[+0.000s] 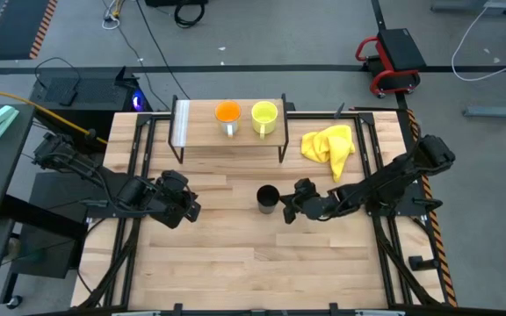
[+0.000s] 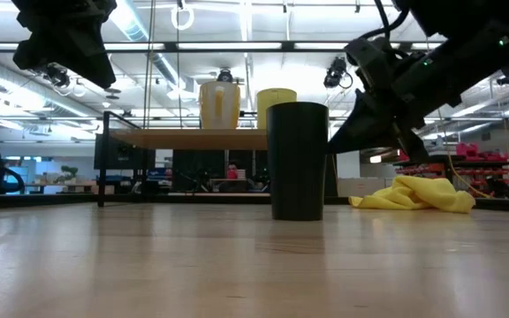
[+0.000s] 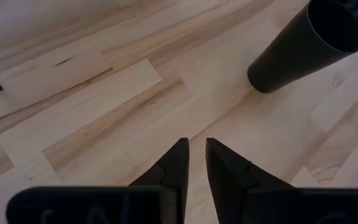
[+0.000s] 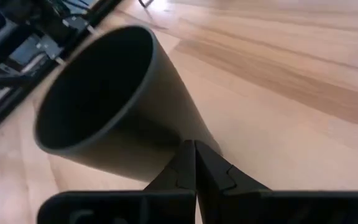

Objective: Stack small to large cups/mugs on shelf
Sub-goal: Put the black cup on the shelf

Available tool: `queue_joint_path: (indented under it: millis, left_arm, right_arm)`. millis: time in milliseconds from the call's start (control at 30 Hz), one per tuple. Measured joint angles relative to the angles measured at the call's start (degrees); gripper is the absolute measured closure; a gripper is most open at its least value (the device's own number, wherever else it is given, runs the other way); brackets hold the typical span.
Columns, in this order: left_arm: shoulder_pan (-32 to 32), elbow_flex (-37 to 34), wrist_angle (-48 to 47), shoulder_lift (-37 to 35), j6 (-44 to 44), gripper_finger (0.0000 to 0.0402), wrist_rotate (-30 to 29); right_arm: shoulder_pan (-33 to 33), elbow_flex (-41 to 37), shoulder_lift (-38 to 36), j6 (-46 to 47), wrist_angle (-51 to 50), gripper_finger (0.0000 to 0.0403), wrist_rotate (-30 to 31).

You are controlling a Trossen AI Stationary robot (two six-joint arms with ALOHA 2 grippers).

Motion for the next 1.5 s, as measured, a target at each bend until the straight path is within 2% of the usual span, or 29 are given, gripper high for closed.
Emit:
queue_joint_path:
  millis: [267, 633, 967, 1267, 1500]
  left_arm:
    - [0.0, 0.0, -0.3, 0.0, -0.1, 0.0326, -0.2]
    - [0.0, 0.0, -0.3, 0.0, -0.6, 0.0326, -0.2]
    - [0.0, 0.0, -1.3, 0.0, -0.6, 0.0326, -0.2]
    - [0.0, 0.0, -2.4, 0.0, -0.6, 0.0319, -0.2]
    - [0.0, 0.0, -2.5, 0.0, -0.7, 0.0322, 0.6]
  right_arm:
    - [-1.5, 2.5, 4.9, -3.0, 3.2, 0.0402, -5.0]
    - [-5.5, 17.0, 17.2, -10.9, 3.3, 0.0402, -11.9]
    - [-9.2, 28.0, 24.0, -16.7, 3.2, 0.0402, -19.1]
    - [-9.6, 33.3, 28.2, -17.3, 3.1, 0.0402, -22.1]
    - [-9.6, 34.0, 28.8, -17.3, 2.9, 0.0401, -22.7]
